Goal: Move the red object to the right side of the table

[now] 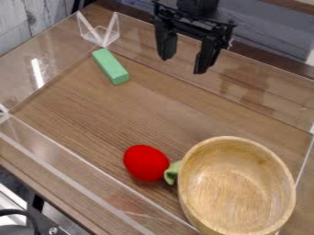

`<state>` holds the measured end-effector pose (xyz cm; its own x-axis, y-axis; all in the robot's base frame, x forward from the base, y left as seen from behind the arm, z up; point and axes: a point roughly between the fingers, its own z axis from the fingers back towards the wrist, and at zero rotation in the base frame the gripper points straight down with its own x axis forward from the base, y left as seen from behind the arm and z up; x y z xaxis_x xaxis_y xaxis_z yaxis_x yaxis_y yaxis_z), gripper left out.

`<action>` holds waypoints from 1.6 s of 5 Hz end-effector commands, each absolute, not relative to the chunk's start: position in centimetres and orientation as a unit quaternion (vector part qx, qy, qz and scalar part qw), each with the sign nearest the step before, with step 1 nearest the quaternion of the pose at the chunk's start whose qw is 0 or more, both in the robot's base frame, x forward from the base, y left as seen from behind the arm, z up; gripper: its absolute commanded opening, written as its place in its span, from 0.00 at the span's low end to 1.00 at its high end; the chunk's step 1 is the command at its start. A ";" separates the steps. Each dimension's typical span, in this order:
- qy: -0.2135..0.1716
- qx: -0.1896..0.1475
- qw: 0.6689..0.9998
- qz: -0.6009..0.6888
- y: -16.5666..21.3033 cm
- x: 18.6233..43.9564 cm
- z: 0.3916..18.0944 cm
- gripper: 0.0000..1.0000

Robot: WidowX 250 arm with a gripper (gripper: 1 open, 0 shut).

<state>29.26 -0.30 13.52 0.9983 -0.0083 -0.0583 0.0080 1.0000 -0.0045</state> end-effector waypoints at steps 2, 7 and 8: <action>-0.002 0.013 1.000 -0.018 1.7 33.1 11.8 1.00; -0.067 0.014 0.997 -0.040 5.3 37.4 11.3 1.00; -0.070 0.010 0.997 -0.044 5.0 37.1 11.0 1.00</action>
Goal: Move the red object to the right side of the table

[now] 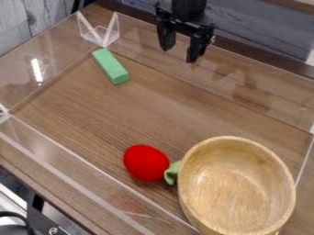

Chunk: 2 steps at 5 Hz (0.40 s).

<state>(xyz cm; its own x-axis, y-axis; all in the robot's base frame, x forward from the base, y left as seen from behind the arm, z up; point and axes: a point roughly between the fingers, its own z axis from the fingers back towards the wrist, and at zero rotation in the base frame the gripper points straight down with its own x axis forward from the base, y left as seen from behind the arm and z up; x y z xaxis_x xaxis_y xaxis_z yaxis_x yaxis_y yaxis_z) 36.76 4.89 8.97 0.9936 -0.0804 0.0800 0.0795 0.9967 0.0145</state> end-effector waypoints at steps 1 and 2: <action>-0.079 0.008 0.996 -0.047 4.8 37.0 11.2 1.00; -0.087 0.007 0.995 -0.044 5.1 37.1 11.4 1.00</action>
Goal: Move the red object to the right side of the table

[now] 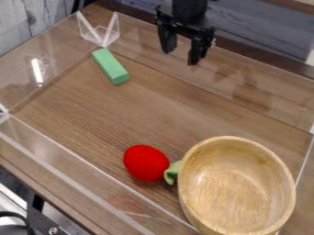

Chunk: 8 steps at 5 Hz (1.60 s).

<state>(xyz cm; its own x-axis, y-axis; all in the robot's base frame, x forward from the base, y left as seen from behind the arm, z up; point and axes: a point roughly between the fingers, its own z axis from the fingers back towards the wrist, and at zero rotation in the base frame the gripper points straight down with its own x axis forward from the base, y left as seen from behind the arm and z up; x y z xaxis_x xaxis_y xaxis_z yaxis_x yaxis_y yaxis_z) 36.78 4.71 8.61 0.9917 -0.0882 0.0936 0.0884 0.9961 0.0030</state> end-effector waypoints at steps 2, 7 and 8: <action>-0.101 0.008 0.994 -0.035 5.8 37.0 11.8 1.00; -0.127 0.004 0.991 -0.042 4.0 37.0 12.1 1.00; -0.132 0.003 0.990 -0.044 3.6 37.0 12.1 1.00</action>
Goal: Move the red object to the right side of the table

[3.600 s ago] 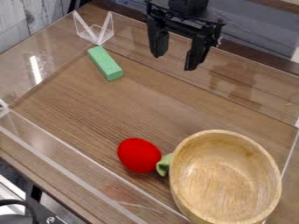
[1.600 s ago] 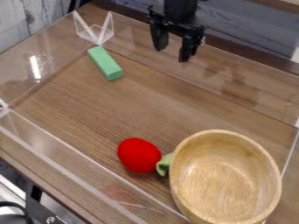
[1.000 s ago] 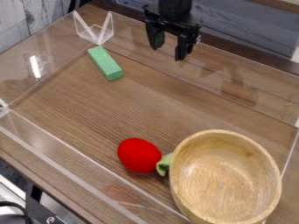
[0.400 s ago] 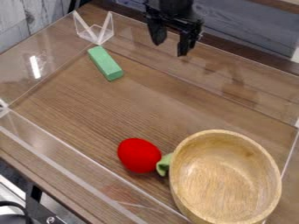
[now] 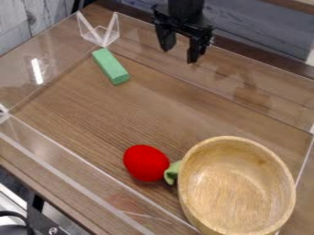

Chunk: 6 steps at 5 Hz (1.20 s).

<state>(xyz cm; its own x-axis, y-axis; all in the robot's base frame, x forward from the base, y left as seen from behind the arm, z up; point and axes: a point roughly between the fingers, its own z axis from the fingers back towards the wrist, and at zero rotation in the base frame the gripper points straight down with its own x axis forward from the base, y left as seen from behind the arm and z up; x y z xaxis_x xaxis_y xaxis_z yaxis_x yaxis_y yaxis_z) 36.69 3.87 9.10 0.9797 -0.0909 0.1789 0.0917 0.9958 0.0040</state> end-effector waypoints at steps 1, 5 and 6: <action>-0.136 0.001 0.990 -0.044 3.4 37.0 12.1 1.00; -0.093 -0.036 0.953 -0.286 2.5 32.9 10.6 1.00; -0.086 -0.043 0.923 -0.373 2.4 31.3 10.7 1.00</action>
